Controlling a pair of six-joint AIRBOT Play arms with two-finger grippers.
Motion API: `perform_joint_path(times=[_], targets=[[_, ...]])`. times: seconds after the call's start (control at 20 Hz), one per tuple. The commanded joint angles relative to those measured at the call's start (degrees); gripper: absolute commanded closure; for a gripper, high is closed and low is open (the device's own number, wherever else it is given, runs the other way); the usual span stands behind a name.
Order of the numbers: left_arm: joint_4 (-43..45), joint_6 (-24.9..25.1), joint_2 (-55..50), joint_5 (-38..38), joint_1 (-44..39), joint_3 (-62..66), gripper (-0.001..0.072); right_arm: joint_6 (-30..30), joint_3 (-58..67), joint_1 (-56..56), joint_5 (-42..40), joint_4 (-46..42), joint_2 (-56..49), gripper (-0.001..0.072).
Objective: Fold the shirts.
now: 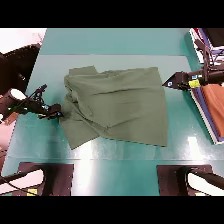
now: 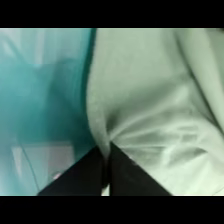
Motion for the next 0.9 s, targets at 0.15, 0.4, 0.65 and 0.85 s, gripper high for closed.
perform_joint_path(times=[0.15, 0.4, 0.65, 0.85], targets=[[-0.3, 0.1, 6.1, -3.4, -0.5, 4.3, 0.0679, 1.0, -8.2, -7.9, 8.5, -0.9, 3.1, 0.0349], [-0.3, 0.1, 11.3, -4.1, -0.5, 5.1, 0.0679, 3.3, -30.5, -15.8, 6.4, -13.3, 11.3, 0.0193], [-0.4, 0.0, 11.3, -4.3, -0.5, 5.1, 0.0678, 3.4, -45.5, -18.1, 0.6, -8.8, 12.3, 0.0287], [-0.5, 0.0, 11.3, -4.6, -0.5, 5.1, 0.0678, 2.4, -50.5, -17.9, -3.7, -3.1, 12.0, 0.0288]])
